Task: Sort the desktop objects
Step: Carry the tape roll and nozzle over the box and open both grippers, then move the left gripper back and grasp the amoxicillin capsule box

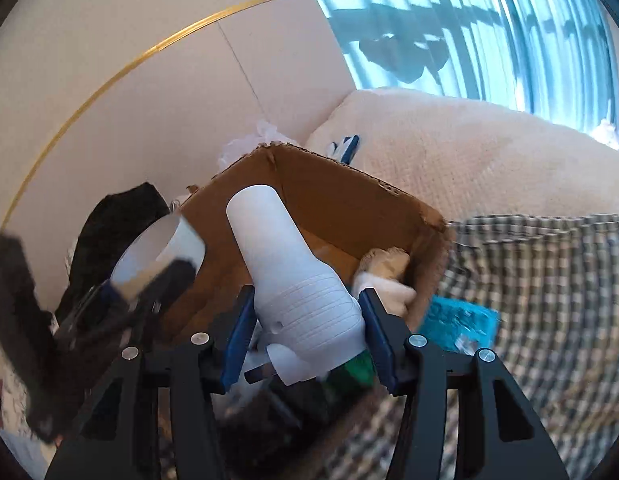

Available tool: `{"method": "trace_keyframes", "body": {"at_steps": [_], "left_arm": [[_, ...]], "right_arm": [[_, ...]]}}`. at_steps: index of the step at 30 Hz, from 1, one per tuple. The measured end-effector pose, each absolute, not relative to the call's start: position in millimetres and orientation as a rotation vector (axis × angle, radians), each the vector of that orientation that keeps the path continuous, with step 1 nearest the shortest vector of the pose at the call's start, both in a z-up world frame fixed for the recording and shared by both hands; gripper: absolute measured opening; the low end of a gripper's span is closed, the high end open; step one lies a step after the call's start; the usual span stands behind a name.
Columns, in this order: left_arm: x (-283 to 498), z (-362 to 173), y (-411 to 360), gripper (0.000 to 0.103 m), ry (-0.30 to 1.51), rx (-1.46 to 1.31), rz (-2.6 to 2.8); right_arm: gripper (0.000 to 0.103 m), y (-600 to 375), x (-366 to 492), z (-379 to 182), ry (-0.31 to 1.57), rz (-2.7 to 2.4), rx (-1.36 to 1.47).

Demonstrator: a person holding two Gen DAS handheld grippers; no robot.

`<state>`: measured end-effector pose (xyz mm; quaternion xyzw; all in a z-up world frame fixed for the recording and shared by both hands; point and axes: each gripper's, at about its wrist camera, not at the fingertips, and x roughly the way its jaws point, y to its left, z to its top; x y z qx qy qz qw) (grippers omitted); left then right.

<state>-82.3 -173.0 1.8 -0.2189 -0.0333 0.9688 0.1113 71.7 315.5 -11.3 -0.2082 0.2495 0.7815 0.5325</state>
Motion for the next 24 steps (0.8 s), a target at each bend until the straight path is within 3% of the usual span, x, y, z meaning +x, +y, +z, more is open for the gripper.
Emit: {"method": "trace_keyframes", "body": {"at_steps": [2,3,4,12,16,24], "left_arm": [[-82,3,-173,0.102,-0.107,-0.618,2.809],[-81,5,-174,0.103,-0.118,-0.612,2.795],[-80,7,-174,0.103,-0.123,-0.599,2.789],[-68,5,-157,0.103,-0.022,-0.624,2.805],[-43,7,-148,0.103,-0.028,-0.665,2.776],[40,16,-90,0.103,-0.116,-0.756,2.731]], "right_arm": [[0.059,323,75,-7,0.582,1.851,-0.478],[0.063,325,79,-1,0.578,1.857,-0.456],[0.069,324,82,5,0.571,1.86,-0.444],[0.073,257,124,52,0.435,1.793,-0.44],[0.081,210,154,68,0.378,1.741,-0.492],[0.087,141,210,82,0.244,1.672,-0.568]]}}
